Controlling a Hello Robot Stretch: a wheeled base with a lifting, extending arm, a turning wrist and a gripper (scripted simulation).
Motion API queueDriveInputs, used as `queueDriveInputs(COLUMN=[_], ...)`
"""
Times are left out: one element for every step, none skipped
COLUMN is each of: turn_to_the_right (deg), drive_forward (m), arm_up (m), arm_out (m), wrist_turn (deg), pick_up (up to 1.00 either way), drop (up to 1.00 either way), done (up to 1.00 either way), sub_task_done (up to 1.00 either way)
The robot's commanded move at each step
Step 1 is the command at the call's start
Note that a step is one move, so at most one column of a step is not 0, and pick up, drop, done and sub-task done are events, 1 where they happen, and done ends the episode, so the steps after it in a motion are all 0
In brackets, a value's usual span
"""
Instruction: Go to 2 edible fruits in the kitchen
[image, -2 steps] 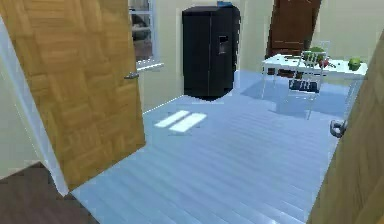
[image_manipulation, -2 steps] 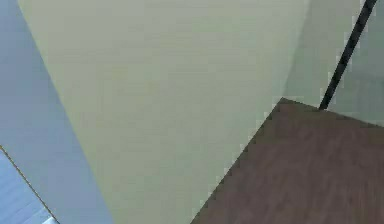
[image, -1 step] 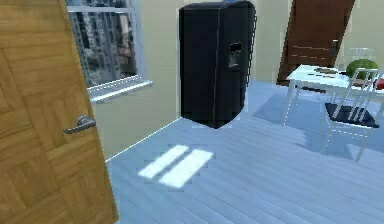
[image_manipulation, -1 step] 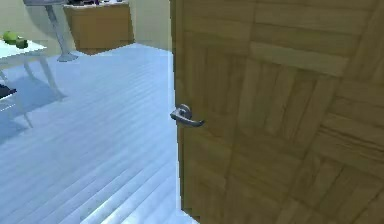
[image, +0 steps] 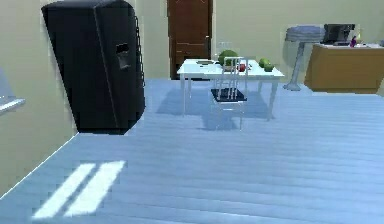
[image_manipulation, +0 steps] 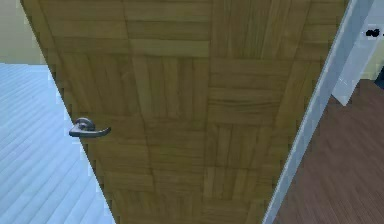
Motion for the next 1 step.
queueDriveInputs(turn_to_the_right=[0.0], drive_forward=[0.1], arm_up=[0.0], arm_out=[0.0], wrist_turn=[0.0], pick_up=[0.0], drop=[0.0], done=[0.0], sub_task_done=[0.0])
